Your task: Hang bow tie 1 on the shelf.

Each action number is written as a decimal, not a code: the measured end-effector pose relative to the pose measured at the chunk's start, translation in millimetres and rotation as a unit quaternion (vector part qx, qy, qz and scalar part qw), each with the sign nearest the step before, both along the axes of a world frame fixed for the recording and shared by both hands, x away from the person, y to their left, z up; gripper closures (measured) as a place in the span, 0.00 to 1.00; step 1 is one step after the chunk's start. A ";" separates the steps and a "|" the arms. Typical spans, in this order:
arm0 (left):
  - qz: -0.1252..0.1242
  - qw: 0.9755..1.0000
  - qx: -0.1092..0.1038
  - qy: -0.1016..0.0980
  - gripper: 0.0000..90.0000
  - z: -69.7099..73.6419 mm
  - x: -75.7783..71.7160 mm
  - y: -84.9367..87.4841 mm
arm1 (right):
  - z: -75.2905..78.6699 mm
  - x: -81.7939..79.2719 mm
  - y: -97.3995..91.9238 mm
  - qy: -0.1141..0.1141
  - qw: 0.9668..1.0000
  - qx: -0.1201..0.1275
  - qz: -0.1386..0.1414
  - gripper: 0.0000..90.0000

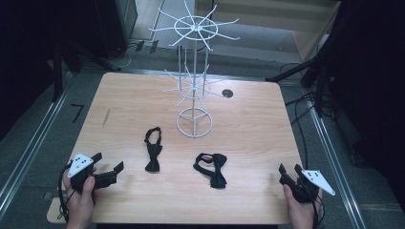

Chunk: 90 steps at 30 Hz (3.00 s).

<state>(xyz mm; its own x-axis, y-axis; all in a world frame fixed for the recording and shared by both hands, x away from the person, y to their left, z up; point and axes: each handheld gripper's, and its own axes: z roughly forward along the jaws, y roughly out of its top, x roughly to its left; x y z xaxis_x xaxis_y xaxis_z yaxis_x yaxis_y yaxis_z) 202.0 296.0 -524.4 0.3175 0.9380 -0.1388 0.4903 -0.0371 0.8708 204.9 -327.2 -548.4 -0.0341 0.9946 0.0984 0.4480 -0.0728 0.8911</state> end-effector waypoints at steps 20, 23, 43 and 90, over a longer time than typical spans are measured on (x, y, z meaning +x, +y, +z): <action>-0.003 1.000 -0.002 -0.001 0.09 0.1 -1.6 1.2 | 23.8 -3.5 38.0 -0.028 0.999 0.005 0.046 0.47; -0.003 1.000 0.001 0.000 0.09 0.1 -1.0 0.1 | 26.1 -4.5 43.4 -0.028 0.998 0.008 0.053 0.49; -0.003 1.000 0.001 -0.001 0.09 0.2 -1.0 0.2 | 26.2 -4.5 99.5 -0.007 0.991 0.003 0.132 0.53; -0.004 1.000 -0.001 -0.002 0.09 0.1 -1.6 0.6 | 3.8 17.7 170.4 0.092 0.974 0.035 0.202 0.60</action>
<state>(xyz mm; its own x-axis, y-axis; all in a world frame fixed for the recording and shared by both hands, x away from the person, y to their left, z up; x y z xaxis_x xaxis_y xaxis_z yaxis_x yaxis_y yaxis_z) 200.3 296.6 -524.2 0.3263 0.9351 -0.1383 0.4858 -0.0404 0.8731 222.6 -156.8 -544.6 -0.3966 0.8943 0.2074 0.6045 0.0843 0.7921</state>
